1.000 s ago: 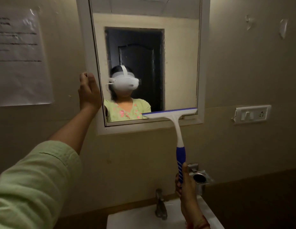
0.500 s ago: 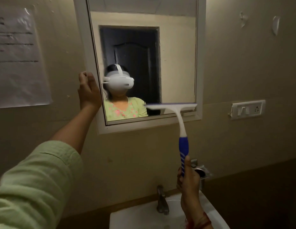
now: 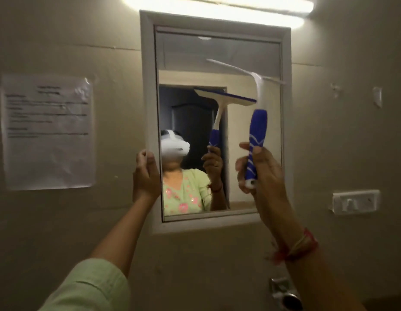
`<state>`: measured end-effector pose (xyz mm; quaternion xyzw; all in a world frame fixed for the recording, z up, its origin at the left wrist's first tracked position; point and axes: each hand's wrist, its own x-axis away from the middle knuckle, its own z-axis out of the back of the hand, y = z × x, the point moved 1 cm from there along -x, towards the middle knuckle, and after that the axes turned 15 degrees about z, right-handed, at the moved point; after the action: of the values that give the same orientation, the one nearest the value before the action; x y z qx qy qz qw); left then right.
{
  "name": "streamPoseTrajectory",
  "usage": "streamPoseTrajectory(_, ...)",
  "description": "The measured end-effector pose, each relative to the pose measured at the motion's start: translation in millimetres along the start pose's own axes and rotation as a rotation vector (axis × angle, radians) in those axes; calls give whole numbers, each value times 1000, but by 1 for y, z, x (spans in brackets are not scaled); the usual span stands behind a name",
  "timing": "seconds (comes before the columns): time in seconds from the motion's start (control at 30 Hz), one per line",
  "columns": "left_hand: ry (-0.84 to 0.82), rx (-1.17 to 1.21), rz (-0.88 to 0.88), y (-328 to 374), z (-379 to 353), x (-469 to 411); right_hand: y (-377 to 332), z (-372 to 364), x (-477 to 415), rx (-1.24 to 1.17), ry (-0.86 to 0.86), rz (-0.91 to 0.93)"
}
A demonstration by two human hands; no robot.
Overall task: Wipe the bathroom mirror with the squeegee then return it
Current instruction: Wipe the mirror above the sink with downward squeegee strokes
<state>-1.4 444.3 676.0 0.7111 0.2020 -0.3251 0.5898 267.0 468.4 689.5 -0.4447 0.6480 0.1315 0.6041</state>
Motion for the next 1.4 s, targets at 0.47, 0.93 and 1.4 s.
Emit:
streamPoseTrajectory(0.47,-29,21,3,5,1,3,17,-72,-92,21,25,-14)
streamPoseTrajectory(0.93,-4,15,0,5,1,3,37,-80,-115,-124,16,47)
streamPoseTrajectory(1.4,-24,16,-16,2,1,3,55,-77,-109,-139,-198,-253)
